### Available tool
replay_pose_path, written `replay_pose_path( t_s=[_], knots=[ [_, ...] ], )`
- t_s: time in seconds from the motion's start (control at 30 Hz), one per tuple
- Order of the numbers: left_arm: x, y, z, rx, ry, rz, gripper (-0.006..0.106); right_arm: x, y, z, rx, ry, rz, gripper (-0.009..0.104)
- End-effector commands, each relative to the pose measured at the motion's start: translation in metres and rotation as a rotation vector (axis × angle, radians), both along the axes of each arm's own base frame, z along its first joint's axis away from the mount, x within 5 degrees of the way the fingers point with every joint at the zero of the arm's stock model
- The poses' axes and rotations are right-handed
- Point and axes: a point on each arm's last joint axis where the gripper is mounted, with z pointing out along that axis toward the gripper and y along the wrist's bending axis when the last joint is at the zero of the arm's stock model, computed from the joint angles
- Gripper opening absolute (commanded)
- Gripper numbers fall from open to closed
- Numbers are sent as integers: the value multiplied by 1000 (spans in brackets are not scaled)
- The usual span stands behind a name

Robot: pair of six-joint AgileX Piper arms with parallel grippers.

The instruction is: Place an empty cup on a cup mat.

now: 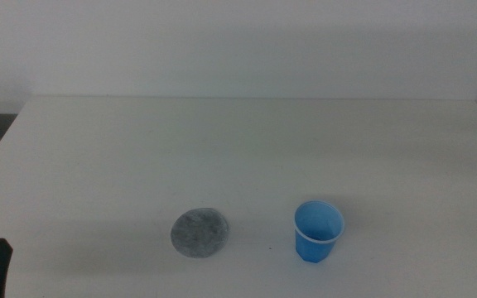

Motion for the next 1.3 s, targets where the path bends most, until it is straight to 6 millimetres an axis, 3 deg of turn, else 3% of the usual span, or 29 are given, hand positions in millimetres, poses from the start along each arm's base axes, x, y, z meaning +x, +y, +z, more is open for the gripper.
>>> replay_pose_path(
  t_s=[0.0,0.17,0.5,0.73,1.0,1.27],
  knots=[
    [0,0,2,-6,-17,-2,94,5,0,7,15,-42,-11,93],
    [0,0,2,-6,-17,-2,94,10,0,12,37,-126,-31,93],
    [0,0,2,-6,-17,-2,94,8,7,11,96,-48,13,93],
    [0,0,2,-6,-17,-2,94,38,17,11,132,122,114,93],
    [0,0,2,-6,-17,-2,94,79,71,-32,77,272,286,93],
    [0,0,2,-6,-17,-2,94,99,121,-70,55,401,372,93]
  ],
)
